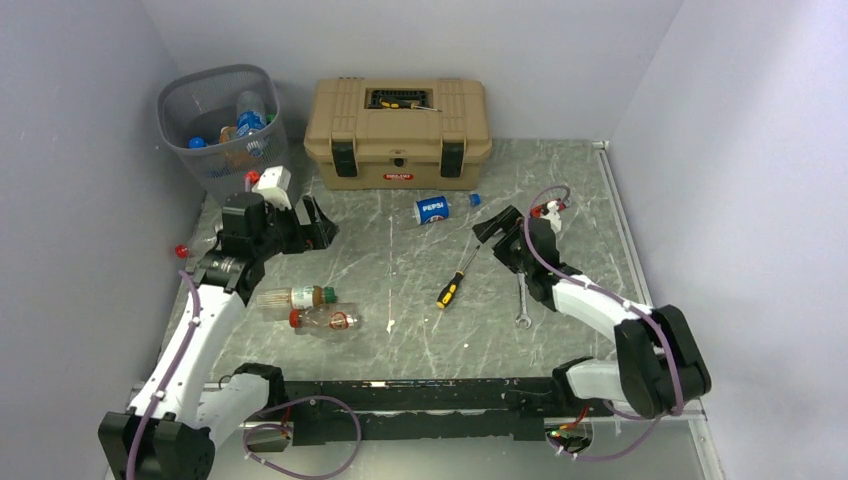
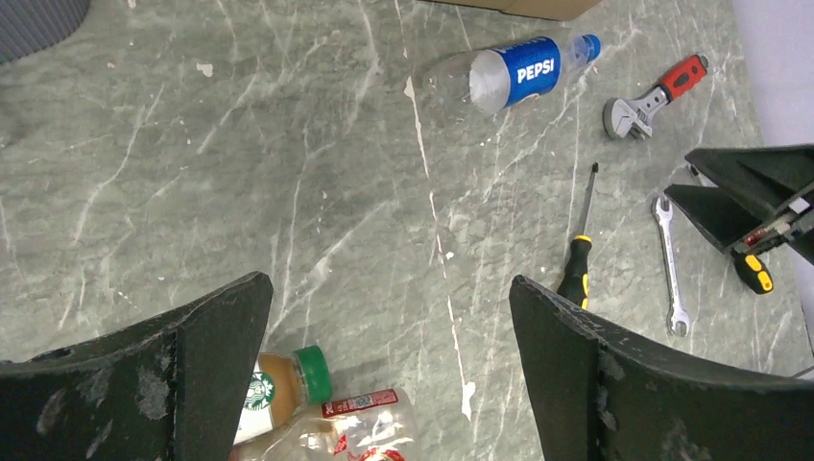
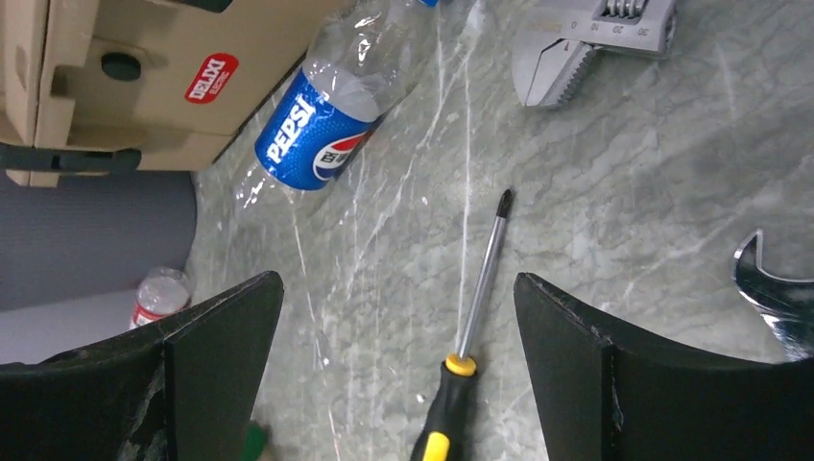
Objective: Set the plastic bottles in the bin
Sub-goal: Place the plastic bottle in the trash bin.
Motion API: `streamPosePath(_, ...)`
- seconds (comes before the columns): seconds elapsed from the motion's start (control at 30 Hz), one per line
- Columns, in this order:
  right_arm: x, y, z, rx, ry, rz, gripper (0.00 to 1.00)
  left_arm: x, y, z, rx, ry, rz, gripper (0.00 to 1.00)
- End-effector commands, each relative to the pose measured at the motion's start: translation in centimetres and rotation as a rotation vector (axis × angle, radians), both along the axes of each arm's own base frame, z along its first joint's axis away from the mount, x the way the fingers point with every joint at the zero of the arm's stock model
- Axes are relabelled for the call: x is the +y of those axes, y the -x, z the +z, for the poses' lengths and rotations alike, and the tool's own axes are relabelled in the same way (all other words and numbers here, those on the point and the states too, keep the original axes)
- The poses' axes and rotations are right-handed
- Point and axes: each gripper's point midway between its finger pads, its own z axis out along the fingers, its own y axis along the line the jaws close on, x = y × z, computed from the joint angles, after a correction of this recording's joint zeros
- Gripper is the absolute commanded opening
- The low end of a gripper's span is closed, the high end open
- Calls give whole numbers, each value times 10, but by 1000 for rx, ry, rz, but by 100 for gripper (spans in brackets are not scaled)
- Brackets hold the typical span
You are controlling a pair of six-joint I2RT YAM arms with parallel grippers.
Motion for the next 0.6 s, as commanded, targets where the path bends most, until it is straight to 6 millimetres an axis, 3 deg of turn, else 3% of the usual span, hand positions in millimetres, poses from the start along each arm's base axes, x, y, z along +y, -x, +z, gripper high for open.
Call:
streamPosePath(0.0,11,-48,59,-156,-129,-69,95,-2,-5,12,-96,49,24,99)
streamPosePath(0.27,-6,-113,21,-71,-107,-231,89,2,2,9,-73,46,47,99)
streamPosePath(0.57,-1,-149,-18,-10,-86,-259,91,0,6,10,-80,63,39,99)
